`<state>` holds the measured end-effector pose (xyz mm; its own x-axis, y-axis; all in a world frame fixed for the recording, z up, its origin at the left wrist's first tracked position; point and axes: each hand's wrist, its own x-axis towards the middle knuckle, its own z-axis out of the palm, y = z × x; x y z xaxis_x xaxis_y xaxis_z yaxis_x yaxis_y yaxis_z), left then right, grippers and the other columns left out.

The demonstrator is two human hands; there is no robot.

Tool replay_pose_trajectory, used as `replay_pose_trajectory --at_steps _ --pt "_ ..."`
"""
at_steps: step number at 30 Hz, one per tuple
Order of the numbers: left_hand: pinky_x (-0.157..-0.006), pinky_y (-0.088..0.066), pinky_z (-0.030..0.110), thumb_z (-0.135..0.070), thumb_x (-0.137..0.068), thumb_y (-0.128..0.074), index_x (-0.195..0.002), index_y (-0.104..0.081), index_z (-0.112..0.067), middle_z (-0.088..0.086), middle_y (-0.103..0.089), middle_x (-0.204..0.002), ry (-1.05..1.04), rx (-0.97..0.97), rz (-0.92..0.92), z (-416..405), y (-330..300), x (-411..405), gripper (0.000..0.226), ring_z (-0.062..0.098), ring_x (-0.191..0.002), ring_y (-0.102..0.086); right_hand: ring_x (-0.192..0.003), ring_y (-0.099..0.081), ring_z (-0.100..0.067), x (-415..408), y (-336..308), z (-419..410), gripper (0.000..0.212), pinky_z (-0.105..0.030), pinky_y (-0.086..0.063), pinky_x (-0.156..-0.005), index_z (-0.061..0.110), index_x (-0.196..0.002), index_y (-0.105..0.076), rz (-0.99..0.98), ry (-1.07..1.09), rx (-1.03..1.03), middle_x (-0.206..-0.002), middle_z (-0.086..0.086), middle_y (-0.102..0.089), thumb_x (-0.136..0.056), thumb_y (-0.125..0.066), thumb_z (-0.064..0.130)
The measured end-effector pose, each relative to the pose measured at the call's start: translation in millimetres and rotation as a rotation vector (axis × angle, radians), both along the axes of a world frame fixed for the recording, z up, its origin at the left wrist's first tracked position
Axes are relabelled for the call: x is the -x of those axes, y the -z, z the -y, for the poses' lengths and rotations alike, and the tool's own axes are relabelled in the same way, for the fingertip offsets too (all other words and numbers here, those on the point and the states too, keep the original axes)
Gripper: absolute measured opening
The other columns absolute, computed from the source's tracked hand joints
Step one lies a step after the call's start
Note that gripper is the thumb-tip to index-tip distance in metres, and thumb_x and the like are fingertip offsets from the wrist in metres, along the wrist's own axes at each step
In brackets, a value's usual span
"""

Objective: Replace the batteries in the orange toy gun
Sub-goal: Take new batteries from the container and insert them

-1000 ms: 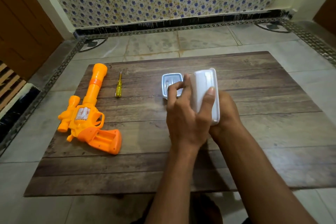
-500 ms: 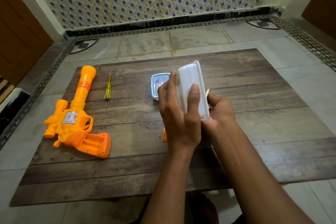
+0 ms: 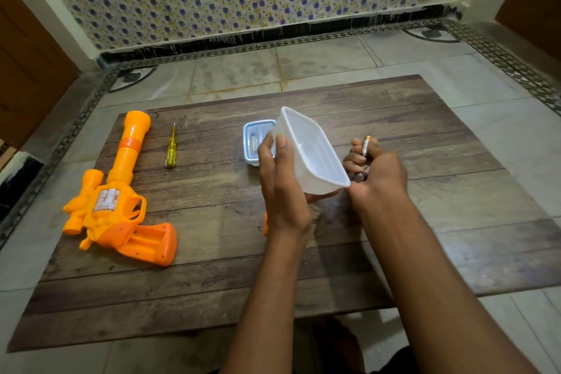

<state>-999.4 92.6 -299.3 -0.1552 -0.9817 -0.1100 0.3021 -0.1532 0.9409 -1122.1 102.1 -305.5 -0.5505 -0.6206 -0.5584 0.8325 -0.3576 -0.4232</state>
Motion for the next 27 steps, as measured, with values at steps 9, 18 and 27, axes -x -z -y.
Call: replay_pose_trajectory --at_steps 9,18,27 --pt "-0.105 -0.052 0.063 -0.069 -0.066 -0.072 -0.137 -0.056 -0.029 0.011 -0.063 -0.136 0.23 -0.111 0.092 -14 -3 4 0.083 0.034 -0.125 -0.062 -0.041 -0.033 -0.007 19 -15 -21 0.024 -0.021 -0.025 -0.037 0.001 -0.095 -0.067 -0.382 0.058 -0.182 -0.058 0.001 -0.048 -0.104 -0.057 0.02" --pt "-0.067 -0.055 0.028 -0.041 -0.08 -0.05 -0.123 -0.06 -0.028 -0.01 -0.068 -0.097 0.213 0.116 0.407 -27 1 14 0.046 0.013 -0.091 -0.066 -0.04 -0.032 -0.012 31 -20 -32 0.024 -0.021 -0.022 -0.042 0.004 -0.107 -0.069 -0.678 -0.048 -0.231 -0.059 -0.004 -0.05 -0.095 -0.049 0.004" --pt "-0.073 -0.041 0.025 -0.038 -0.103 -0.05 -0.126 -0.061 -0.02 0.001 -0.058 -0.118 0.245 0.321 0.875 -34 12 18 0.031 0.013 -0.098 -0.053 -0.039 -0.033 -0.012 25 -23 -35 0.024 -0.022 -0.026 -0.043 0.006 -0.112 -0.071 -1.022 -0.24 -0.163 -0.061 -0.012 -0.054 -0.103 -0.048 0.008"
